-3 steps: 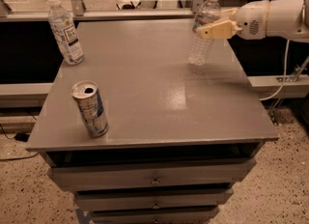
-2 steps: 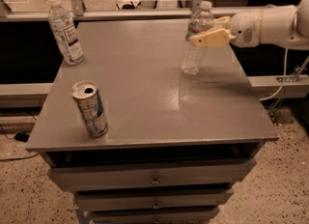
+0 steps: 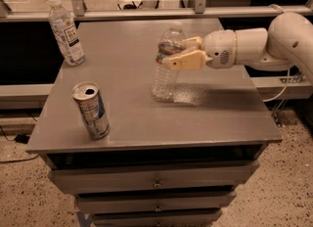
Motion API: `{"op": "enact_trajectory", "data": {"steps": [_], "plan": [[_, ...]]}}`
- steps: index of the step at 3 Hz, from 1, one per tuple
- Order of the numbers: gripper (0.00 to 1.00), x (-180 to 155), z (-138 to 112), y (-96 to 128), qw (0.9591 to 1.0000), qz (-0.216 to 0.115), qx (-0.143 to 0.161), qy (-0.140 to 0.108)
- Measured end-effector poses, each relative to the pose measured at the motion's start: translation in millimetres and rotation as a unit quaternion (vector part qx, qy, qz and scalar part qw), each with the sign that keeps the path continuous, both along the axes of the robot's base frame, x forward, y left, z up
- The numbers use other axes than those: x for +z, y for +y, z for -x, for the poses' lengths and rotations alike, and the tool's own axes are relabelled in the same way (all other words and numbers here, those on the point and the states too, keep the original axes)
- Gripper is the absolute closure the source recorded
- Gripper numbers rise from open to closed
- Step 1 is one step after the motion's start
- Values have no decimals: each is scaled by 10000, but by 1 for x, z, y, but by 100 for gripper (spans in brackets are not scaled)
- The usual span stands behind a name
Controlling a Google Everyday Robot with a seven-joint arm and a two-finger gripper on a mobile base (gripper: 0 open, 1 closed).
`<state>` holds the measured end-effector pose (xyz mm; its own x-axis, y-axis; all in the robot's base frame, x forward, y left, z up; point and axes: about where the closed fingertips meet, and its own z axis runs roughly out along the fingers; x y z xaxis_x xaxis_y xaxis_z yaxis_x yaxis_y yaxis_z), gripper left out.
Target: Move water bottle near redbull can
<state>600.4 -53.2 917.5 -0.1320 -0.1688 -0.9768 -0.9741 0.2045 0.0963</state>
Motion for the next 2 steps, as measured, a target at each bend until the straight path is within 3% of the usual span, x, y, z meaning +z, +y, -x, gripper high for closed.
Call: {"op": "enact_trajectory", "data": {"steps": [1,2], "plan": [[100,13,17,34,9987,-258,435,-106],[100,23,29,53,9964,-404,700,-240]]}}
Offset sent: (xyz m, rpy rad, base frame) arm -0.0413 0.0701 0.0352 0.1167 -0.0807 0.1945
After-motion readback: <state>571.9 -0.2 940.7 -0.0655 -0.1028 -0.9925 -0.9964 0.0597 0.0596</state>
